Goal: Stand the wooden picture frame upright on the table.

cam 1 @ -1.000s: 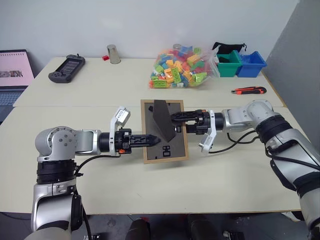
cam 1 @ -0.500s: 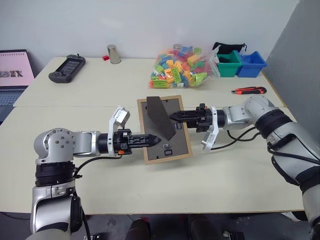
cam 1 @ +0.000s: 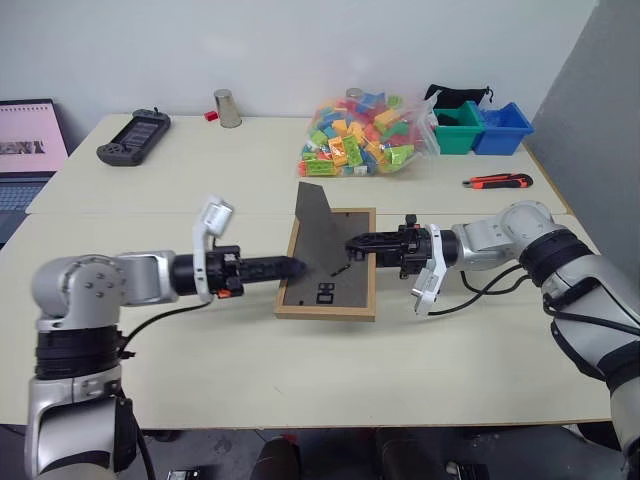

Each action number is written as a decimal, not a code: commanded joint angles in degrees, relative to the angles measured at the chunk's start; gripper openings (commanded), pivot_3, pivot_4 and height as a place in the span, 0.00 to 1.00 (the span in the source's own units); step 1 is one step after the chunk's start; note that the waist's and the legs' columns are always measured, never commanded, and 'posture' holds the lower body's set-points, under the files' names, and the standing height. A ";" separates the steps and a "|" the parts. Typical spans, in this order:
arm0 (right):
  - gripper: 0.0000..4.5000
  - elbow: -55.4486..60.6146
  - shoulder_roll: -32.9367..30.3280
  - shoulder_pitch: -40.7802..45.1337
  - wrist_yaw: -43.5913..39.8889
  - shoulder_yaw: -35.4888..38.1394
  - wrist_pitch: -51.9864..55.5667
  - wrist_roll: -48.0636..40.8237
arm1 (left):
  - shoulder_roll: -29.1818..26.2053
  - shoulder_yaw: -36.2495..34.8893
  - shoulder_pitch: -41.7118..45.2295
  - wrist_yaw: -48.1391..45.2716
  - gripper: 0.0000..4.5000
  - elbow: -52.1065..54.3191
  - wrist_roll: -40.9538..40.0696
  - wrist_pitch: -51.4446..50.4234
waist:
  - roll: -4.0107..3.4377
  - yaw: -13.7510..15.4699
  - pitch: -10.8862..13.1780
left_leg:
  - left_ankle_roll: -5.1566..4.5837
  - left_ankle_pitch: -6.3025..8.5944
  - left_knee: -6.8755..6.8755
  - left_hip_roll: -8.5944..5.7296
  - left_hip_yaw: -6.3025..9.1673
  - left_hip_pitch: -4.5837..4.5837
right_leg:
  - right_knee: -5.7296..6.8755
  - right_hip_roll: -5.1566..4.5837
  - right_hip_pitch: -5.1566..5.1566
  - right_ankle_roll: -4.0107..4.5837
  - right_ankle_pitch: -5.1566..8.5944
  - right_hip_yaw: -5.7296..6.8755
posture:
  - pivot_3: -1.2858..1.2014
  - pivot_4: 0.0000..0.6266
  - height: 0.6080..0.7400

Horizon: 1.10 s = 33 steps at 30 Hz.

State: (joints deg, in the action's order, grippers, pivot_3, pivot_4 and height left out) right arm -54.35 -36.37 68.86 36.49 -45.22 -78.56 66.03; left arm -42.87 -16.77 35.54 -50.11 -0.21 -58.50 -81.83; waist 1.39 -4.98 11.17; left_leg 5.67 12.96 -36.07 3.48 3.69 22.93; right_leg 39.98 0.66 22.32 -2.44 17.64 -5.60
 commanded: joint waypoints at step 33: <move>0.33 9.38 30.82 -7.98 -88.40 43.01 85.74 -91.40 | -1.85 -16.83 -24.55 22.42 0.99 29.94 4.55 21.09 | 0.21 1.57 0.15 | -0.04 0.03 0.02 0.15 0.23 0.07 | -0.03 0.05 -0.02 0.02 0.00 0.40 | 0.52 0.24 1.00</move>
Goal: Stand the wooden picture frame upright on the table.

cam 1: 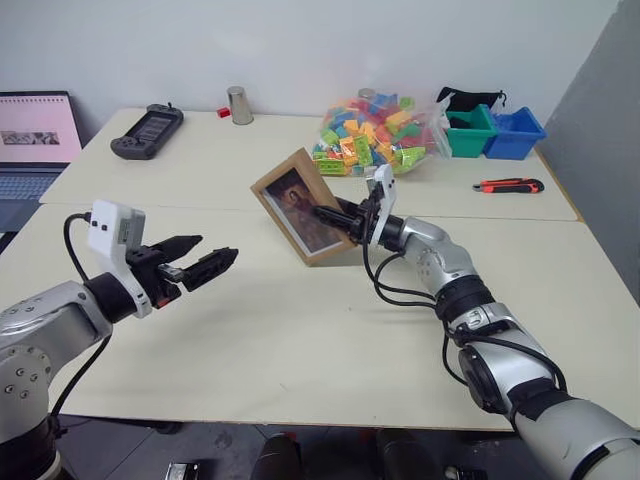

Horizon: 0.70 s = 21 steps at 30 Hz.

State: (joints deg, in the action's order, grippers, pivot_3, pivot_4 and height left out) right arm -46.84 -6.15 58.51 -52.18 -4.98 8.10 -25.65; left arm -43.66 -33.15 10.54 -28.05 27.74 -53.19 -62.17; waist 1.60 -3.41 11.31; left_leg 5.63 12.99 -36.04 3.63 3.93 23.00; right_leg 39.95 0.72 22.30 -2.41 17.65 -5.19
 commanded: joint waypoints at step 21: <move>0.29 16.93 -3.95 -9.87 2.55 1.03 1.63 8.80 | -2.12 3.52 3.06 -0.75 1.00 -0.40 -0.40 3.26 | 0.01 0.19 -0.01 | 0.01 0.00 0.02 -0.01 -0.01 0.00 | -0.03 0.00 -0.02 -0.01 0.00 -0.02 | 0.52 0.24 1.00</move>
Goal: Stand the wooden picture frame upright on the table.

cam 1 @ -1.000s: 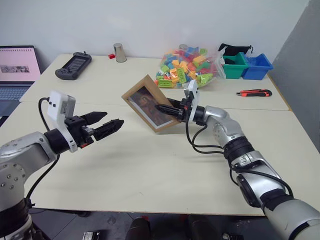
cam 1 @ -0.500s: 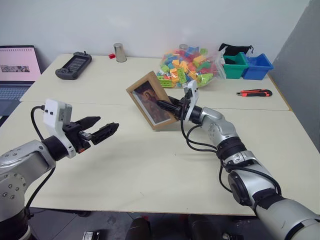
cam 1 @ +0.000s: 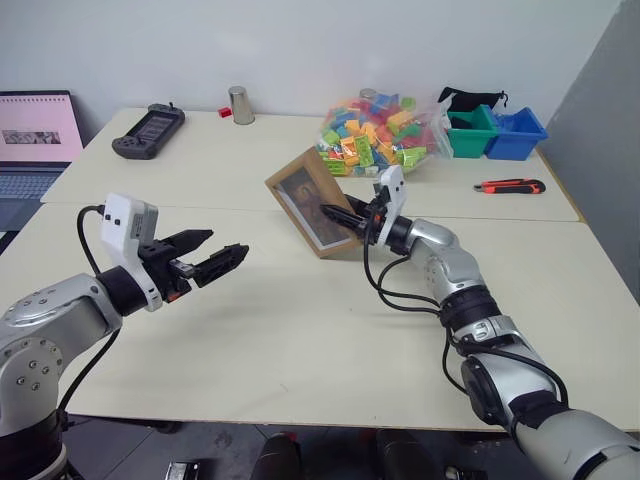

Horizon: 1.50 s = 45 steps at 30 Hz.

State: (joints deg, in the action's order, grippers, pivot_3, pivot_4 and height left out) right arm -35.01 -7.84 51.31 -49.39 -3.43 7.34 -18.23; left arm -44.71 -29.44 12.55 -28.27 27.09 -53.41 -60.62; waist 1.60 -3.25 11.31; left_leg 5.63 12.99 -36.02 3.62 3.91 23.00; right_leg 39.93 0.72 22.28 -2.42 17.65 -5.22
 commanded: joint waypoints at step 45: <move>0.29 -6.19 1.64 1.98 -6.65 -2.78 6.25 3.41 | -3.54 0.88 -0.13 -2.64 1.00 -0.19 1.06 3.37 | 0.10 -1.51 -0.05 | -0.01 0.01 0.05 0.06 -0.15 -0.04 | -0.06 0.13 0.05 -0.01 0.01 -0.28 | 0.52 0.24 1.00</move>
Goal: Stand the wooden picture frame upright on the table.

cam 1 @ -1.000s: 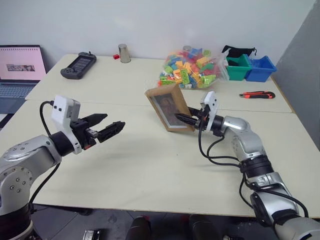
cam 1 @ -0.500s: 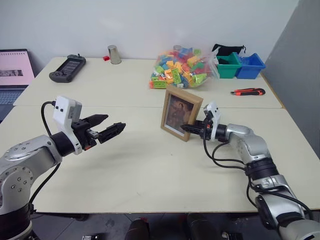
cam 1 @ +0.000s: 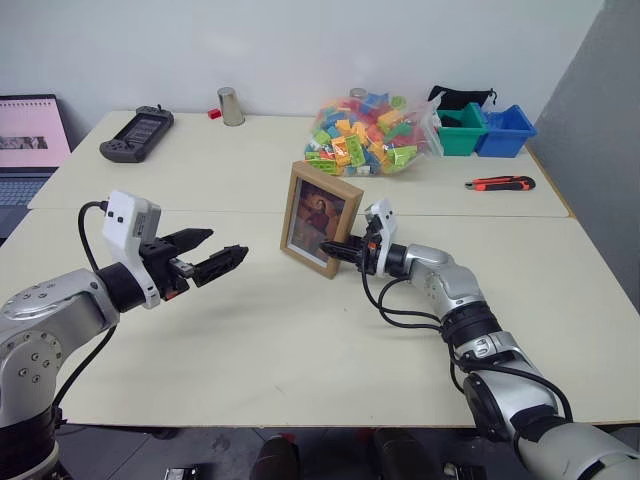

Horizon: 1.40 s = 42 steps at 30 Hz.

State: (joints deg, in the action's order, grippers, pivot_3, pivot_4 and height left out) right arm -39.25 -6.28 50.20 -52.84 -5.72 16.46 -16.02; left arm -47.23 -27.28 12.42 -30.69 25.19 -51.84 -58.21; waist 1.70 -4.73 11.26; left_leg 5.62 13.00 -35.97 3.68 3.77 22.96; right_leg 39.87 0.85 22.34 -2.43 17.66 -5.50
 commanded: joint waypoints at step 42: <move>0.99 48.02 -24.42 -17.79 -5.88 3.61 25.33 -3.45 | -2.77 1.78 -2.08 -4.36 1.00 -4.18 6.59 7.09 | -0.10 -0.40 0.06 | -0.01 0.01 0.01 0.01 0.00 -0.06 | 0.00 0.04 0.00 -0.02 0.02 -0.09 | 0.52 0.24 1.00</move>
State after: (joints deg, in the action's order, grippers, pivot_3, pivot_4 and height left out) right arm -0.85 -31.20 33.41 -63.12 -4.07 37.55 -17.14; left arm -49.39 -25.17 10.20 -34.49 21.51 -47.04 -53.90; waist 1.60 -5.13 11.32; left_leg 5.60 13.01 -35.96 3.70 3.77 22.87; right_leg 39.89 0.92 22.33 -2.45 17.68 -5.60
